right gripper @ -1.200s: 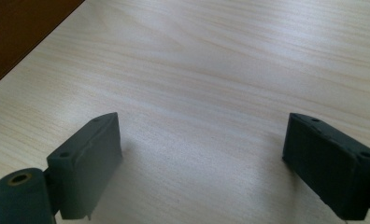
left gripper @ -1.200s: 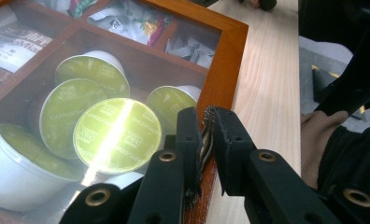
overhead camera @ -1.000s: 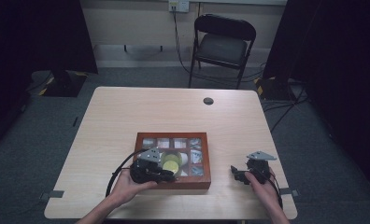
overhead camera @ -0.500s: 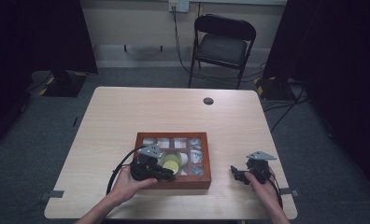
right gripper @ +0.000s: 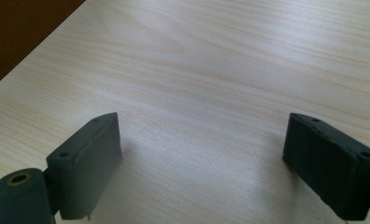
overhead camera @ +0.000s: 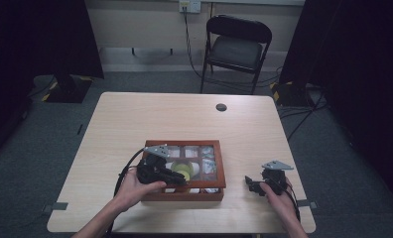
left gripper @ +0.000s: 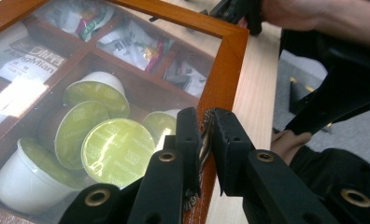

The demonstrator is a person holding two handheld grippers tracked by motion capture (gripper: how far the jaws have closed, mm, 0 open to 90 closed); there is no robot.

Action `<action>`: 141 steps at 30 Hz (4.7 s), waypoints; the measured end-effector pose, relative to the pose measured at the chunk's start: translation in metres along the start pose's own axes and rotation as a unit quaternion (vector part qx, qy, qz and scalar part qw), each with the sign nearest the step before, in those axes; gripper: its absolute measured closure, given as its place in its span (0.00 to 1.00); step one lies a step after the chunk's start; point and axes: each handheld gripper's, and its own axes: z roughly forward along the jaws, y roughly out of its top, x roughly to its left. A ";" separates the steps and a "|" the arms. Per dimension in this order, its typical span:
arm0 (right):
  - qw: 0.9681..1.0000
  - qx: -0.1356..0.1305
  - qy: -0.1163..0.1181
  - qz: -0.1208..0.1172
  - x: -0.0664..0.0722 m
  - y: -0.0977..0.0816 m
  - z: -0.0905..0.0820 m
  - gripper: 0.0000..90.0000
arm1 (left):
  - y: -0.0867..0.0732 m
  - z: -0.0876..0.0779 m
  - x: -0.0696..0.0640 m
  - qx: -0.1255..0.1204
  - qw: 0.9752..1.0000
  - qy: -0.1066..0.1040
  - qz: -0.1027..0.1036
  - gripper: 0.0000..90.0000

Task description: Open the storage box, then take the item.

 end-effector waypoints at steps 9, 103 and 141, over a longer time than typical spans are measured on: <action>1.000 0.001 0.000 0.001 0.000 0.000 0.000 0.12 | 0.007 -0.005 0.002 0.000 1.000 -0.007 -0.005 0.90; 1.000 0.000 0.000 0.000 0.000 0.000 0.000 0.12 | 0.071 -0.053 0.022 -0.062 0.997 -0.002 -0.037 0.90; 0.988 -0.073 0.132 -0.018 0.047 0.022 -0.032 0.21 | 0.076 -0.057 0.025 -0.068 0.997 0.003 -0.043 0.90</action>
